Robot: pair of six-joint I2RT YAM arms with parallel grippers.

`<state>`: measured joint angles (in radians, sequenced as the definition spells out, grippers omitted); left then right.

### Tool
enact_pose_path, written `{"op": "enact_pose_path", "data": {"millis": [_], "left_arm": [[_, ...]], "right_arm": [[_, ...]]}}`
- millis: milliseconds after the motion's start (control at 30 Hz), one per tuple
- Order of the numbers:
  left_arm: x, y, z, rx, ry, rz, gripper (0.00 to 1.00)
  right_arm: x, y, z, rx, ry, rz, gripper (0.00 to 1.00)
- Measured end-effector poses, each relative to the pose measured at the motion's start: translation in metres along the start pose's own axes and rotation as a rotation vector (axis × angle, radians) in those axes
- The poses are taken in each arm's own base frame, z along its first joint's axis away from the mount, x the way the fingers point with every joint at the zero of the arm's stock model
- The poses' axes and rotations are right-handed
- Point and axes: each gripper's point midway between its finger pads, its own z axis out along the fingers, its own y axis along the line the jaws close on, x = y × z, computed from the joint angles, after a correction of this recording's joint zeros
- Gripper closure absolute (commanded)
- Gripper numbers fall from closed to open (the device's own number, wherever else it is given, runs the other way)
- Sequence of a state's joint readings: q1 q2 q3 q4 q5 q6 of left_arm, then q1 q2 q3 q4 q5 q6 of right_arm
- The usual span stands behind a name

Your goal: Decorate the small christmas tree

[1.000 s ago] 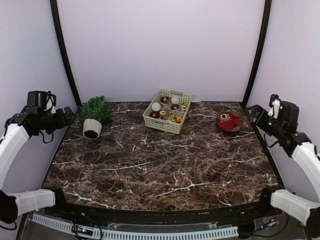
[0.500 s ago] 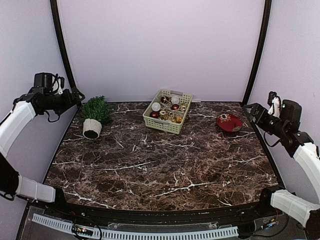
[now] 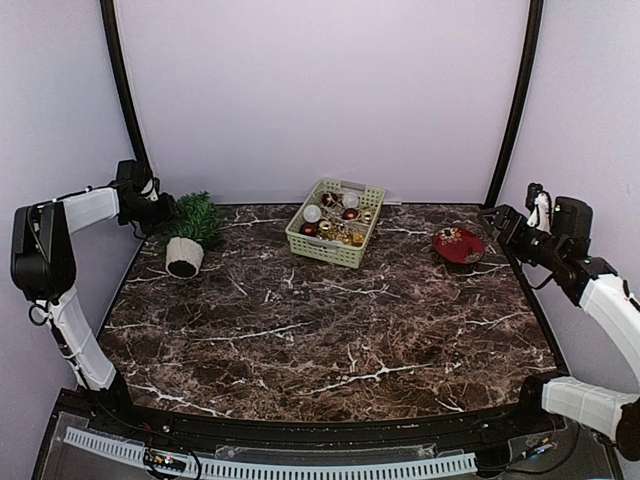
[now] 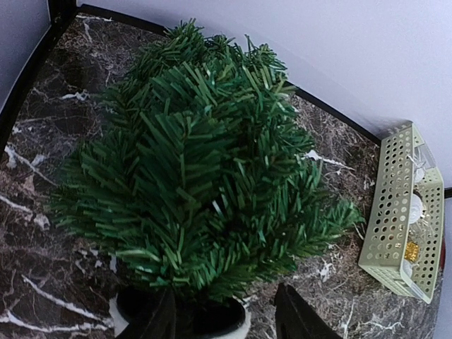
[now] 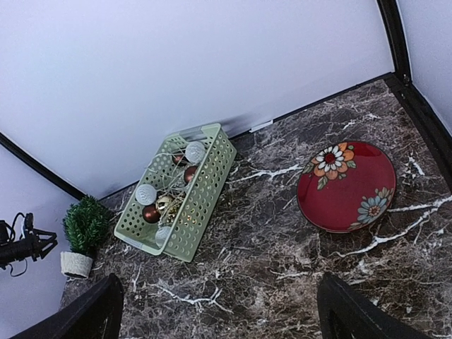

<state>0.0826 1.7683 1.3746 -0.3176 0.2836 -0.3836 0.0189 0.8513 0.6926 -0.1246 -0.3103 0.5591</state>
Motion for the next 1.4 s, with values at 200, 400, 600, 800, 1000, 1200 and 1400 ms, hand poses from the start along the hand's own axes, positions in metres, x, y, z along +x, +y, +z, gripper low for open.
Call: {"op": "enact_pose_path", "data": {"millis": [200,400,600,800,1000,1200,1400], "left_arm": [[-0.013,0.011,0.026,-0.044,-0.012,0.009,0.48],[-0.033,0.018,0.045,-0.08,-0.052,0.013,0.54],[-0.036,0.027,0.066,-0.101,-0.049,-0.004,0.72],[-0.033,0.032,0.071,-0.115,-0.04,-0.016,0.99],[-0.028,0.027,0.067,-0.083,-0.047,0.006,1.0],[-0.018,0.005,0.023,0.002,-0.087,0.071,1.0],[-0.015,-0.041,-0.046,0.162,-0.199,0.208,1.0]], "right_arm": [[0.012,-0.013,0.019,0.029,0.058,0.019,0.04],[0.02,-0.022,0.035,0.055,0.092,0.029,0.04],[0.024,-0.028,0.051,0.071,0.123,0.035,0.05],[0.019,-0.023,0.058,0.06,0.128,0.023,0.06],[0.011,-0.012,0.053,0.041,0.11,-0.006,0.05],[-0.001,0.004,0.04,0.007,0.074,-0.026,0.05],[-0.004,0.033,0.034,-0.076,0.081,-0.043,0.05]]}}
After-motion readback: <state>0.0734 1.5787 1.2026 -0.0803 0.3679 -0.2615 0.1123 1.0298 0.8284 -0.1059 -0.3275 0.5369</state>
